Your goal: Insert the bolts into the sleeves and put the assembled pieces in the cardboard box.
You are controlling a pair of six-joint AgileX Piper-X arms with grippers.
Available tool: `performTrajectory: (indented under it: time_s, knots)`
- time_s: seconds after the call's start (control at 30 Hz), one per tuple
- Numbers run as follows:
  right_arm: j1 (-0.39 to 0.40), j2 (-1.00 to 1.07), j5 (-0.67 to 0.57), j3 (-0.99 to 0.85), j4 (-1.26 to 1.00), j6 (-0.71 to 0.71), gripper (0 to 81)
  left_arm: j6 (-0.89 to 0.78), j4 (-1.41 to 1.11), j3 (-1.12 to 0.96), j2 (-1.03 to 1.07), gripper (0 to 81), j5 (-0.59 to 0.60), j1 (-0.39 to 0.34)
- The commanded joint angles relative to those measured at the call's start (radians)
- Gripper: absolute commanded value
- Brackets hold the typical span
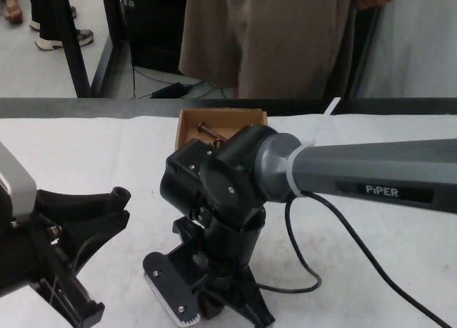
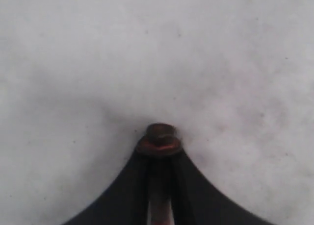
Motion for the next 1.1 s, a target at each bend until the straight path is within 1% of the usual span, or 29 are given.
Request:
performTrajectory:
  time_s: [0.0, 0.1, 0.2, 0.37, 0.5, 0.67, 0.83, 0.93, 1.07]
  knots:
    - [0.007, 0.018, -0.037, 0.007, -0.003, 0.099, 0.3, 0.010, -0.033, -0.001, -0.011, 0.8, 0.020, 0.002]
    - [0.007, 0.018, -0.037, 0.007, -0.001, 0.195, 0.2, -0.001, -0.026, -0.001, -0.013, 0.8, 0.020, 0.002]
    - [0.007, 0.005, -0.094, 0.007, 0.007, 0.302, 0.2, -0.020, -0.026, -0.001, -0.012, 0.8, 0.034, 0.002]
    - [0.001, -0.067, -0.193, 0.007, 0.029, 0.454, 0.2, -0.099, -0.026, -0.001, -0.018, 0.8, 0.057, 0.002]
    - [-0.011, -0.151, -0.217, 0.007, 0.041, 0.530, 0.2, -0.129, -0.026, -0.001, -0.032, 0.8, 0.096, 0.000]
    - [-0.073, -0.252, -0.255, 0.017, 0.048, 0.614, 0.2, -0.223, -0.033, -0.001, -0.064, 0.8, 0.110, 0.000]
    - [-0.138, -0.379, -0.260, 0.076, 0.041, 0.692, 0.2, -0.286, -0.034, -0.001, -0.105, 0.8, 0.177, 0.000]
    - [-0.157, -0.461, -0.280, 0.120, 0.014, 0.757, 0.2, -0.320, -0.034, -0.001, -0.114, 0.8, 0.210, 0.000]
    - [-0.161, -0.575, -0.313, 0.206, -0.104, 0.881, 0.2, -0.325, -0.027, 0.000, -0.113, 0.8, 0.271, 0.000]
